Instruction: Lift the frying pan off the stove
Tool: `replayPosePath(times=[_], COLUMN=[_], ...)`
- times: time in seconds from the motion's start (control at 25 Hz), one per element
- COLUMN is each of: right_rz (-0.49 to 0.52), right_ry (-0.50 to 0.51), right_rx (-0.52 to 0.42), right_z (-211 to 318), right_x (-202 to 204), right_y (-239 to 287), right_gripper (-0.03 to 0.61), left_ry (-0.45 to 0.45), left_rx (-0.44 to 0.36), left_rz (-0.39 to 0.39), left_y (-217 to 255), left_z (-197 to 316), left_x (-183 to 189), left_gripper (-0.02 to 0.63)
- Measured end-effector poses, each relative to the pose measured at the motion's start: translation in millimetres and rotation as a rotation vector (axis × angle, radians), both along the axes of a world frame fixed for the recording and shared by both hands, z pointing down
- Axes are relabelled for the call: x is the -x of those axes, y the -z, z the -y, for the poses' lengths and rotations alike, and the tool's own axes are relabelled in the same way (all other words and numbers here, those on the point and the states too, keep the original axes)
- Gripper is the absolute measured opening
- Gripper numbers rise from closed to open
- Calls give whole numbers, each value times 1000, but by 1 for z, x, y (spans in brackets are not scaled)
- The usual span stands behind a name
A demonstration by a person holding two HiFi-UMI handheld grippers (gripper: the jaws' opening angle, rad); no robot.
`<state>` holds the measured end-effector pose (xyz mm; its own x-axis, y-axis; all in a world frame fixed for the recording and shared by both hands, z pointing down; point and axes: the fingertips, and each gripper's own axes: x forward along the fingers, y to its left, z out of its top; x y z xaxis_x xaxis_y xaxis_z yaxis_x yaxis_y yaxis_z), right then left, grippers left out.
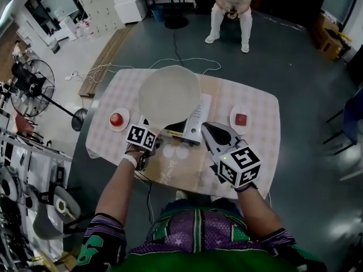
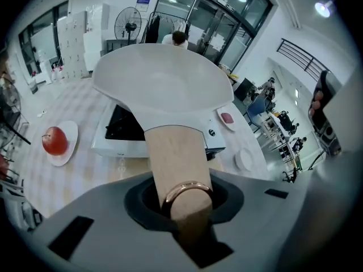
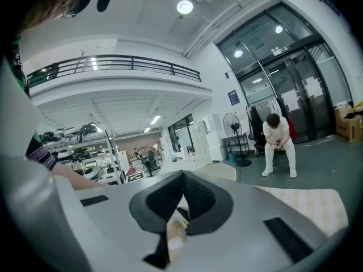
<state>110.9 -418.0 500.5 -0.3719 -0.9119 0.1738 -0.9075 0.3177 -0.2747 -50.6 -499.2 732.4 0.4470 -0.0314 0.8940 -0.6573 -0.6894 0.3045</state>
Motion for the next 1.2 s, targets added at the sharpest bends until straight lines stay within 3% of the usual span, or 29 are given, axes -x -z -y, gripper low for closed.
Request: replayPosePath(times=[0.24, 0.48, 0.76, 1.04, 1.2], right_rz=[-12, -50, -93, -121, -103], right_ry=[-3, -39, -73, -81, -142], right_rx=[11, 36, 123, 147, 95], right_z=[-6, -19, -39, -51, -39], right_x=[-10, -30, -57, -71, -89], right_y=[-8, -1, -12, 12, 42], right_gripper=[6, 6, 6, 6, 6], left_ry=[23, 60, 116, 230, 322], left_rx=[-68, -223, -384, -502, -632], left_rz=[-19, -85, -227, -235, -207], left_y=[-7, 12, 94, 175, 209], left_z=[-6, -39, -98, -100, -80], left_x=[0, 10, 10, 42, 74], left_gripper=[120, 121, 123, 123, 124])
